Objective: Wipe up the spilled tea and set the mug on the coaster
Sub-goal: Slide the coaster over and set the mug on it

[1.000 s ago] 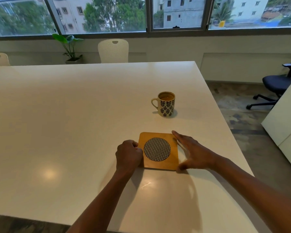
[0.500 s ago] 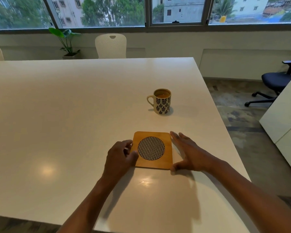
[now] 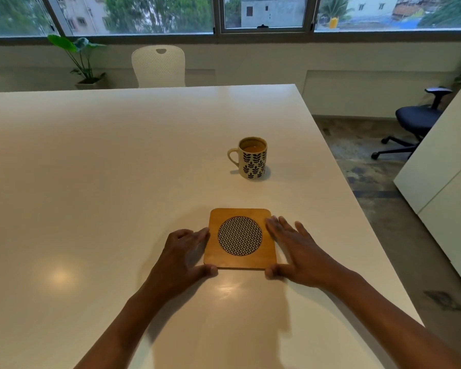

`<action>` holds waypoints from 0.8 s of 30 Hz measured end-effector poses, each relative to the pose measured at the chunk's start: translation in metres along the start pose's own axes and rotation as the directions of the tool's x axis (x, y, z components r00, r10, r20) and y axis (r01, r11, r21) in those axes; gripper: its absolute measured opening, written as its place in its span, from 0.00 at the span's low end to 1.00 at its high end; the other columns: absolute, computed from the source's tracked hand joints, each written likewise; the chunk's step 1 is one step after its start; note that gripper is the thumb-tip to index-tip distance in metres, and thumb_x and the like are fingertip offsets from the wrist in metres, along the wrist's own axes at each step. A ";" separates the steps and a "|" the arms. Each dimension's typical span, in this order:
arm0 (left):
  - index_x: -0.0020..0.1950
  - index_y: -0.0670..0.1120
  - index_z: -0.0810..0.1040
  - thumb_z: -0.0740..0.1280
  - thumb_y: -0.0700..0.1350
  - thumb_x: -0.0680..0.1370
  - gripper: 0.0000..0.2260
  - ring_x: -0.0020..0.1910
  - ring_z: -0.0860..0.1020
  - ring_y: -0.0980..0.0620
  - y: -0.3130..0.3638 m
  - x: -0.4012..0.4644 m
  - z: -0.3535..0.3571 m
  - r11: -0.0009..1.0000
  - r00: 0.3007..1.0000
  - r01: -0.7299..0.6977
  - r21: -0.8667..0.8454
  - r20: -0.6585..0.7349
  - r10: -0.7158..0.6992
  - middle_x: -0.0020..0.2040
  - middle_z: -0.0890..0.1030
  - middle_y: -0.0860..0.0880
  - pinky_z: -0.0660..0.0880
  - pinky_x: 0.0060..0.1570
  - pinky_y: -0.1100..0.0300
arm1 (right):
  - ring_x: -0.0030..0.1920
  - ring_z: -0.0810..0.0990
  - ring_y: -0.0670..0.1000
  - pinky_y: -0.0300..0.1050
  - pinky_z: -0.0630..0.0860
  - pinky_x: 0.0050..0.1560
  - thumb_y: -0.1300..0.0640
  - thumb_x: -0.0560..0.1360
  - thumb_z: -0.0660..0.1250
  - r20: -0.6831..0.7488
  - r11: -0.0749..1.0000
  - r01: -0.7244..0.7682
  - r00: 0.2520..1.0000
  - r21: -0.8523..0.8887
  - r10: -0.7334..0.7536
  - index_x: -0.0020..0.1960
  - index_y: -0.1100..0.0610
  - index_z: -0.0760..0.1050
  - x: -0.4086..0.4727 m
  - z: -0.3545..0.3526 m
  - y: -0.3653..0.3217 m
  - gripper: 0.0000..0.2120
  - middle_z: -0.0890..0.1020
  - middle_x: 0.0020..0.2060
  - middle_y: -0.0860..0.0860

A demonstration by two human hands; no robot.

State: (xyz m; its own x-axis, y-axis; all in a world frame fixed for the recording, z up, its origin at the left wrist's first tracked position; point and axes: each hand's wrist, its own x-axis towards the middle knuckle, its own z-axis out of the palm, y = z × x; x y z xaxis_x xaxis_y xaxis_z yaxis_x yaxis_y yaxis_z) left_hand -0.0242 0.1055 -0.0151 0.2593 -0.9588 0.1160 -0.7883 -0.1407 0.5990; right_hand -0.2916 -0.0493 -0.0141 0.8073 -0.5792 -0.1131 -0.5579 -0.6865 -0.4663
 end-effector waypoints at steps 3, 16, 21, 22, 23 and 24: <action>0.75 0.51 0.67 0.64 0.74 0.64 0.45 0.68 0.60 0.60 0.000 0.001 -0.001 0.998 0.998 -0.056 0.028 0.002 0.056 0.69 0.72 0.55 0.65 0.58 0.61 | 0.78 0.36 0.44 0.48 0.36 0.77 0.24 0.67 0.60 -0.004 0.999 0.003 1.000 -0.038 -0.003 0.79 0.47 0.35 -0.001 0.003 -0.001 0.55 0.42 0.79 0.47; 0.75 0.47 0.67 0.57 0.75 0.69 0.44 0.69 0.68 0.55 -0.003 0.023 -0.008 0.995 0.999 -0.038 -0.090 -0.012 0.037 0.73 0.71 0.50 0.66 0.66 0.59 | 0.78 0.54 0.46 0.47 0.52 0.78 0.25 0.71 0.54 -0.241 0.956 -0.052 0.963 0.288 0.125 0.80 0.50 0.51 0.007 0.004 -0.003 0.46 0.59 0.78 0.47; 0.74 0.46 0.70 0.62 0.54 0.81 0.23 0.69 0.73 0.47 -0.002 0.067 -0.003 0.979 0.995 0.009 -0.202 -0.092 -0.029 0.71 0.74 0.46 0.71 0.67 0.45 | 0.77 0.59 0.51 0.52 0.60 0.76 0.46 0.82 0.56 -0.394 0.956 -0.159 0.885 0.246 0.249 0.78 0.54 0.58 0.036 -0.008 0.015 0.27 0.64 0.76 0.52; 0.73 0.46 0.70 0.62 0.51 0.82 0.20 0.69 0.73 0.47 -0.002 0.076 -0.001 0.979 0.994 0.009 -0.206 -0.103 -0.031 0.71 0.74 0.46 0.70 0.68 0.45 | 0.78 0.59 0.52 0.52 0.59 0.76 0.50 0.83 0.56 -0.411 0.959 -0.190 0.873 0.211 0.264 0.78 0.55 0.59 0.043 -0.011 0.019 0.26 0.64 0.76 0.53; 0.73 0.46 0.71 0.61 0.49 0.82 0.19 0.69 0.73 0.47 -0.003 0.086 0.000 0.978 0.993 0.008 -0.208 -0.112 -0.032 0.71 0.74 0.46 0.70 0.68 0.46 | 0.78 0.58 0.53 0.52 0.58 0.76 0.52 0.83 0.56 -0.424 0.959 -0.218 0.863 0.178 0.275 0.78 0.56 0.59 0.049 -0.013 0.023 0.25 0.64 0.76 0.54; 0.72 0.46 0.72 0.61 0.48 0.83 0.18 0.69 0.73 0.47 -0.004 0.096 0.001 0.978 0.992 0.006 -0.210 -0.120 -0.031 0.70 0.75 0.45 0.70 0.68 0.47 | 0.78 0.58 0.55 0.52 0.58 0.76 0.53 0.83 0.56 -0.431 0.959 -0.251 0.857 0.130 0.282 0.78 0.58 0.59 0.056 -0.014 0.025 0.24 0.64 0.76 0.55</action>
State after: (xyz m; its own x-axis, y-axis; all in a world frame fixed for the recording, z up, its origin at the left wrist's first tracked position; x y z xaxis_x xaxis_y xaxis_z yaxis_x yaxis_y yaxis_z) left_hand 0.0032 0.0135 -0.0076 0.3489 -0.9174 0.1911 -0.6521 -0.0912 0.7526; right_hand -0.2636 -0.1053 -0.0197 0.4519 -0.8795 0.1494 -0.7125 -0.4566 -0.5328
